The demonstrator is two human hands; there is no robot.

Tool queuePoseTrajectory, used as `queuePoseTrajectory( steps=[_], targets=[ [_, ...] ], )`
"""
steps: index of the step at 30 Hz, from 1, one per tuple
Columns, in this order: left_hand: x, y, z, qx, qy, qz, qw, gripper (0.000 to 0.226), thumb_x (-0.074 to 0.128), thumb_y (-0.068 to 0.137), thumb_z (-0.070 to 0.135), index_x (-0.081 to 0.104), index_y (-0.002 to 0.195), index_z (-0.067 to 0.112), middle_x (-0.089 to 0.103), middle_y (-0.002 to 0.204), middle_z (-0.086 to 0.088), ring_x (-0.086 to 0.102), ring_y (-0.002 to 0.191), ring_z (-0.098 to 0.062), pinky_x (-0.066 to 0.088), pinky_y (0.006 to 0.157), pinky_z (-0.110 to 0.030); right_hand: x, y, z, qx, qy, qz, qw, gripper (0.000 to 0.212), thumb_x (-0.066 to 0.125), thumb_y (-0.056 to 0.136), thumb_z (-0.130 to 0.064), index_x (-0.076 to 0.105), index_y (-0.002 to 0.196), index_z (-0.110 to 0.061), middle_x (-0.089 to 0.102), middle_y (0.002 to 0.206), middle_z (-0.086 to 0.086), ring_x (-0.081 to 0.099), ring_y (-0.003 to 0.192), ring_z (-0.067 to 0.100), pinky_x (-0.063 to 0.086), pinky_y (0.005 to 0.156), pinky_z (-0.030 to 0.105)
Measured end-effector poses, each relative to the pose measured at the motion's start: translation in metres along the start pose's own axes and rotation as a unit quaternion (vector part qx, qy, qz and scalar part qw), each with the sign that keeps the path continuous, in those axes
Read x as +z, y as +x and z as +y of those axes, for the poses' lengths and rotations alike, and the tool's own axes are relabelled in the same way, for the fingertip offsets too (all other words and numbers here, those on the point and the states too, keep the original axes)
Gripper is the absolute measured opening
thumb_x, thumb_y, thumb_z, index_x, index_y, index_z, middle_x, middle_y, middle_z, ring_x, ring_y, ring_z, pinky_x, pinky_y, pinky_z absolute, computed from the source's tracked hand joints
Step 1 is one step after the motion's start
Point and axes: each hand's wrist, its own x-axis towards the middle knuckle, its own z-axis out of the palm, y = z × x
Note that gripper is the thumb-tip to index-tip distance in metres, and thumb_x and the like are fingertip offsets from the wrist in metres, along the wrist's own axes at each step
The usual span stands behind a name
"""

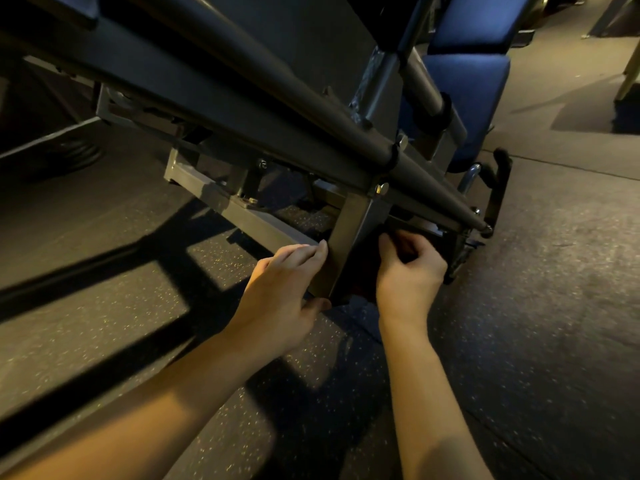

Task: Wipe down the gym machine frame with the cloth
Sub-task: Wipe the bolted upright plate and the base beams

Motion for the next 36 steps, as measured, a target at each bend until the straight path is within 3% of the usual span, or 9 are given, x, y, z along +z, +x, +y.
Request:
queuePoseTrajectory(
  steps=[4,9,14,16,23,28,31,33,36],
  targets=[
    [0.0,0.001,-0.001,0.002,0.005,-0.003,1.0,0.085,0.067,0.095,0.038,0.015,0.162,0.032,0.028,0.162,0.014,0.019,0.149,-0.007,0.018,0.122,-0.031,0.013,-0.003,-0.017,-0.065,0.044,0.026,0.997,0.01,0.065,0.099,-0.019,0.063,0.107,-0.023,0.066,0.102,-0.014,0.063,0.101,-0.005,0.05,0.087,0.011],
    [0.002,-0.001,0.0,-0.008,0.003,0.007,1.0,0.084,0.066,0.095,0.041,0.015,0.161,0.032,0.028,0.162,0.012,0.019,0.148,-0.006,0.016,0.115,-0.024,-0.002,-0.006,0.03,0.111,-0.058,-0.038,0.991,0.013,0.067,0.097,-0.019,0.066,0.109,-0.023,0.065,0.102,-0.009,0.066,0.105,0.014,0.054,0.091,0.031],
    [-0.003,-0.001,0.002,0.002,0.003,-0.002,1.0,0.083,0.067,0.094,0.037,0.018,0.161,0.029,0.031,0.162,0.01,0.022,0.148,-0.008,0.024,0.123,-0.034,0.0,-0.002,-0.007,0.001,0.033,0.084,0.996,0.027,0.071,0.092,-0.01,0.06,0.112,-0.024,0.064,0.11,-0.01,0.062,0.104,0.001,0.051,0.093,0.015],
    [-0.004,-0.001,0.001,0.003,-0.003,-0.007,1.0,0.084,0.068,0.094,0.037,0.02,0.161,0.028,0.032,0.161,0.009,0.024,0.149,-0.009,0.026,0.123,-0.035,0.0,-0.002,-0.014,-0.043,0.042,0.087,0.994,0.028,0.07,0.091,-0.008,0.061,0.113,-0.022,0.065,0.115,-0.008,0.062,0.11,0.002,0.051,0.098,0.016],
    [-0.005,0.004,-0.004,-0.005,-0.024,-0.019,1.0,0.085,0.074,0.089,0.034,0.028,0.16,0.029,0.04,0.157,0.008,0.034,0.144,-0.009,0.026,0.113,-0.022,-0.008,-0.044,-0.008,-0.051,-0.036,-0.034,0.997,0.027,0.076,0.087,-0.012,0.063,0.096,-0.034,0.067,0.105,-0.011,0.064,0.101,0.0,0.056,0.092,0.03],
    [-0.019,-0.005,-0.015,-0.022,-0.093,-0.039,0.995,0.068,0.069,0.095,0.024,0.038,0.155,0.03,0.044,0.156,0.008,0.04,0.143,-0.01,0.032,0.114,-0.026,-0.033,-0.068,0.002,0.133,-0.09,-0.237,0.958,0.024,0.078,0.087,-0.015,0.068,0.104,-0.029,0.071,0.106,-0.009,0.067,0.104,0.006,0.054,0.088,0.025],
    [-0.023,-0.016,-0.023,-0.064,-0.117,0.004,0.991,0.05,0.066,0.097,0.027,0.053,0.144,0.031,0.058,0.14,0.01,0.054,0.129,-0.008,0.042,0.109,-0.027,-0.035,-0.056,-0.021,0.07,-0.083,-0.147,0.983,0.024,0.075,0.089,-0.016,0.064,0.106,-0.029,0.067,0.108,-0.009,0.064,0.098,0.002,0.054,0.074,0.018],
    [-0.028,-0.024,-0.019,-0.08,-0.18,0.01,0.98,0.035,0.068,0.096,0.025,0.063,0.129,0.034,0.063,0.116,0.019,0.06,0.108,0.002,0.05,0.095,-0.02,-0.031,-0.045,-0.04,-0.006,-0.066,-0.051,0.996,0.024,0.074,0.091,-0.016,0.061,0.109,-0.025,0.064,0.11,-0.008,0.062,0.099,0.002,0.053,0.077,0.015],
    [-0.031,-0.036,-0.002,-0.081,-0.257,0.012,0.963,0.027,0.07,0.094,0.026,0.06,0.11,0.045,0.058,0.096,0.028,0.055,0.094,0.016,0.042,0.075,-0.006,-0.018,-0.051,-0.041,0.03,-0.127,-0.106,0.986,0.031,0.075,0.088,-0.012,0.061,0.113,-0.023,0.064,0.11,-0.008,0.063,0.099,0.005,0.057,0.09,0.03]
  ],
)
